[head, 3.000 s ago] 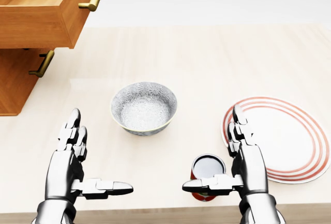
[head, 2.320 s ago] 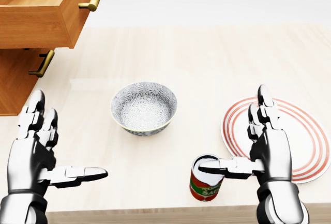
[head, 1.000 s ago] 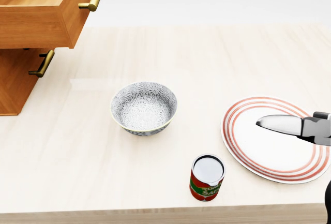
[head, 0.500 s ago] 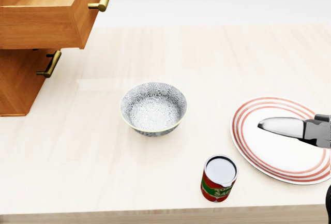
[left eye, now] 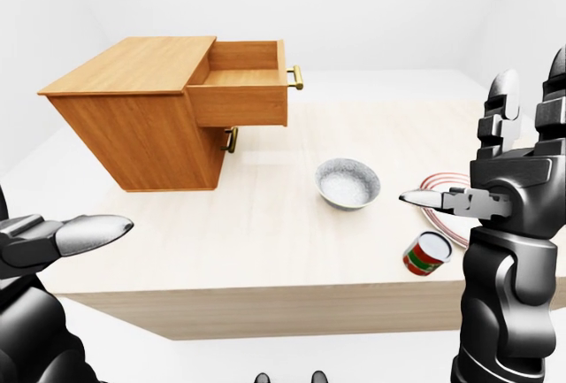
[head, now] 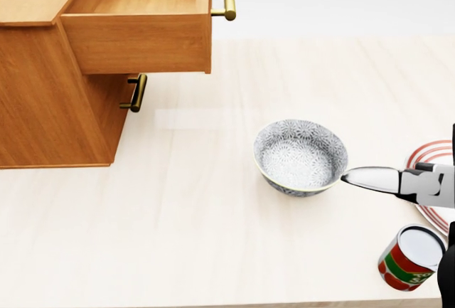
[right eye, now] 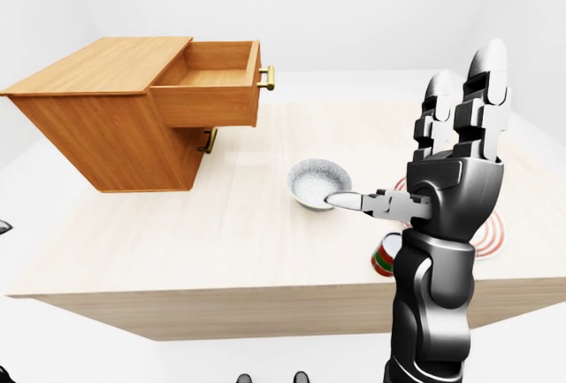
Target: Put the bowl on top of the cabinet.
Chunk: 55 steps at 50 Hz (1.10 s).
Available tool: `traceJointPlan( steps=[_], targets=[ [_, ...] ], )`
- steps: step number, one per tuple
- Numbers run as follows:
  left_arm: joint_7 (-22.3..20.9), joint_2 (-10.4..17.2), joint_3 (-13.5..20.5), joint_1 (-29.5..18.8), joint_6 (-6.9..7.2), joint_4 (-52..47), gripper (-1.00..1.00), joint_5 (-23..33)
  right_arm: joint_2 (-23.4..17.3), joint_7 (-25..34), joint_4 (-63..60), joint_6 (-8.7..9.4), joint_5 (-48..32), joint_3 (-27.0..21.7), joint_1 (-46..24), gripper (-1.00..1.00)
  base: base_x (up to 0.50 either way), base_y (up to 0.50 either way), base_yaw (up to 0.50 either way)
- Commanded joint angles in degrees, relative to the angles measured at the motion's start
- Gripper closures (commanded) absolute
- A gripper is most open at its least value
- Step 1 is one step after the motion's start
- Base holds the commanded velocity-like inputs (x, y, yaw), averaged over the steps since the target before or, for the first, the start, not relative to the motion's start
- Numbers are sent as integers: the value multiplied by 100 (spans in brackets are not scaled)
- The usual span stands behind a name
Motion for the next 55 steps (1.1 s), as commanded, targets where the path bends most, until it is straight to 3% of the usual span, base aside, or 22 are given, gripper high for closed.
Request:
traceJointPlan(
  steps=[1,28,45,55],
  targets=[
    [-47,-30,-36,41,0,-77,-100,71,7,65,39,0,-74,2,7,-100,8,50,0],
    [-160,-88,-62,14,0,-72,-100,197,161,61,32,0,-54,27,47,-100,8,49,0],
    [-202,-91,-81,18,0,-103,-100,259,113,6,45,0,170,70,111,-100,1,0,0],
    [-196,-109,-59,15,0,-92,-100,242,101,-43,143,0,48,96,113,-100,49,0,0]
  ],
)
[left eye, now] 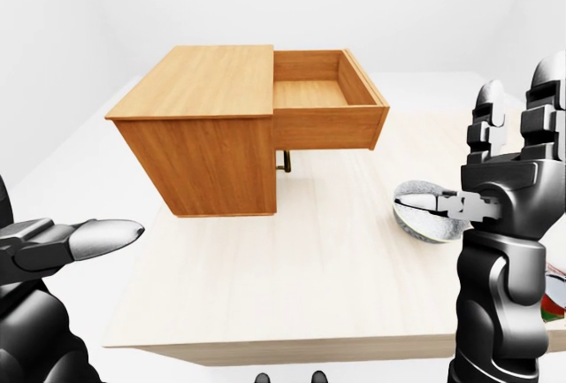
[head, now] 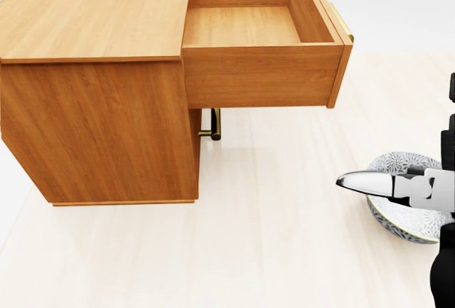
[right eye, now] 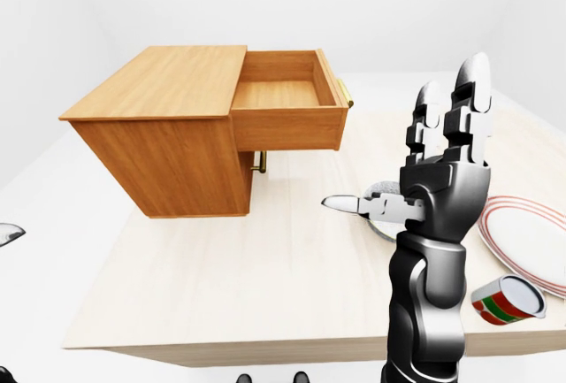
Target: Put the bowl on top of the cabinet.
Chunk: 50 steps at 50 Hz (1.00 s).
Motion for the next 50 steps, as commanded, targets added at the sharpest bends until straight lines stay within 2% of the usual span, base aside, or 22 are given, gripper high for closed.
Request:
traceJointPlan(
  steps=[1,28,30,33,35,36,37,40,41,43,44,45,47,48,49,50],
  targets=[
    [-3,-13,-8,-2,0,25,-100,8,-8,-30,80,0,-46,20,-9,-100,50,0,0],
    [79,12,57,6,0,-63,-100,-124,8,-123,25,0,25,10,-56,-100,50,0,0],
    [72,19,115,19,0,-88,-100,-157,-39,-364,168,0,-291,56,-111,-100,48,2,0],
    [28,31,324,153,0,-99,-100,-280,100,-646,99,0,248,-192,-306,-100,13,1,0],
    [-21,15,346,215,0,-163,-100,-284,8,-722,32,0,309,-176,-289,-100,0,0,0],
    [42,32,432,158,0,-242,-100,-398,-127,-869,153,0,86,-129,-339,-100,0,0,0],
    [99,50,450,96,0,-187,-100,-432,-226,-1207,174,0,39,-299,-622,-100,0,0,0],
    [164,86,463,109,0,-150,-100,-510,-648,-1425,-1,0,-43,-493,-1165,-100,0,0,0],
    [161,91,443,125,0,-106,-100,-492,-869,-1353,-24,0,-65,-511,-1377,-100,0,0,0],
    [186,104,450,121,0,-86,-100,-516,-945,-1227,-27,0,-115,-523,-1465,-100,0,0,0],
    [223,115,467,111,0,-122,-100,-564,-1221,-978,-156,0,-92,-559,-1617,-100,0,0,0],
    [245,134,473,96,0,-122,-100,-593,-1222,-876,-106,0,-119,-668,-1676,-100,0,0,0],
    [284,155,510,98,0,-131,-100,-659,-1464,-622,80,0,-427,-486,-1579,-100,0,0,0],
    [281,165,499,115,0,-130,-100,-655,-1440,-549,81,0,-519,-485,-1585,-100,0,0,0],
    [254,158,449,137,0,-52,-100,-589,-1633,-213,10,0,-661,-326,-1377,-100,0,0,0],
    [251,157,443,141,0,-45,-100,-582,-1653,-86,46,0,-899,-257,-1319,-100,0,0,0]
  ],
)
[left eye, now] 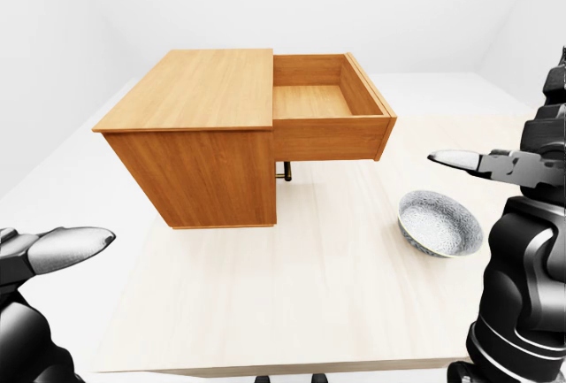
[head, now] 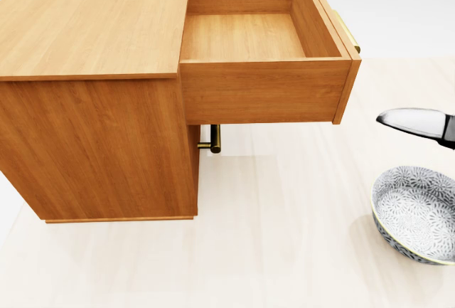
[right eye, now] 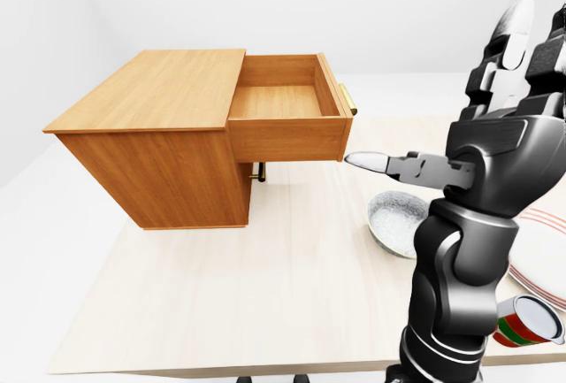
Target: Put the bowl on top of the cabinet.
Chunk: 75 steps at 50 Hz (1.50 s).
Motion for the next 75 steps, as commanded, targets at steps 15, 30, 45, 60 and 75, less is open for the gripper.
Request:
traceJointPlan(
  steps=[15,30,45,60,75],
  targets=[
    [59,36,23,68,0,9,-100,-88,-1522,4553,465,0,-4656,120,-59,-100,0,0,0],
    [56,41,61,83,0,-7,-100,-111,-1694,5030,826,0,-6083,-732,131,-100,0,0,0],
    [39,29,108,90,0,-71,-100,-130,-1506,5030,851,0,-6395,-1231,619,-100,0,0,0],
    [-7,19,76,112,0,-38,-100,-75,-945,5030,978,0,-6539,-1688,1517,-100,0,0,0],
    [-2,5,95,110,0,-82,-100,-97,-595,5030,1455,0,-6402,-1880,1902,-100,0,0,0]
  ],
)
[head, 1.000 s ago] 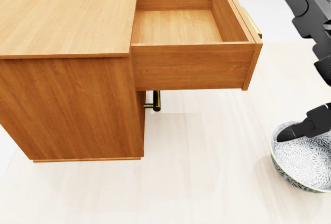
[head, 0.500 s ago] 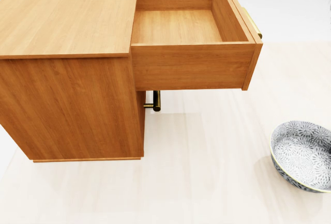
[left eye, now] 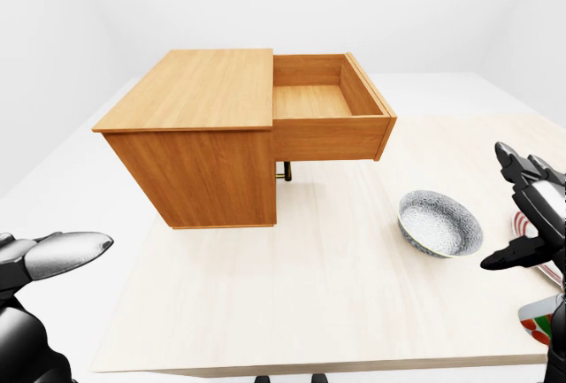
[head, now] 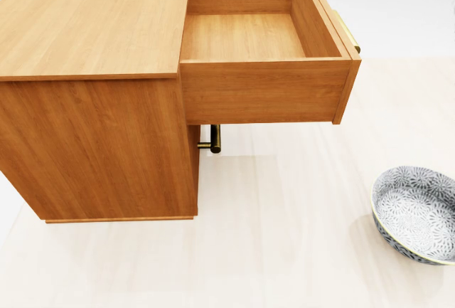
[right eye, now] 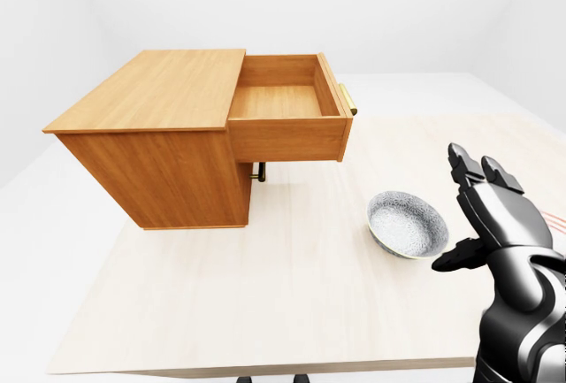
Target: Put the bowl on top of the cabinet.
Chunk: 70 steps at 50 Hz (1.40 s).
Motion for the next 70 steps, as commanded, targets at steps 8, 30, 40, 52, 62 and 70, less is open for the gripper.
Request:
traceJointPlan(
  steps=[8,30,40,52,62,70],
  targets=[
    [-21,-19,-22,16,0,-10,-100,29,353,0,644,0,201,-176,484,-100,0,0,0],
    [30,-11,11,43,0,-86,-100,-97,361,-358,1259,0,408,-136,577,-100,0,0,0],
    [-36,-55,-78,69,0,-119,-100,63,339,-777,1743,0,465,66,469,-100,0,0,0],
    [-114,-108,-128,43,0,-97,-100,175,150,-1292,2303,0,571,526,174,-100,0,0,0],
    [-122,-101,-87,41,0,-142,-100,132,-94,-1251,2333,0,693,503,19,-100,0,0,0],
    [-106,-88,-75,22,0,-138,-100,95,-60,-1217,2270,0,676,494,39,-100,0,0,0]
  ],
)
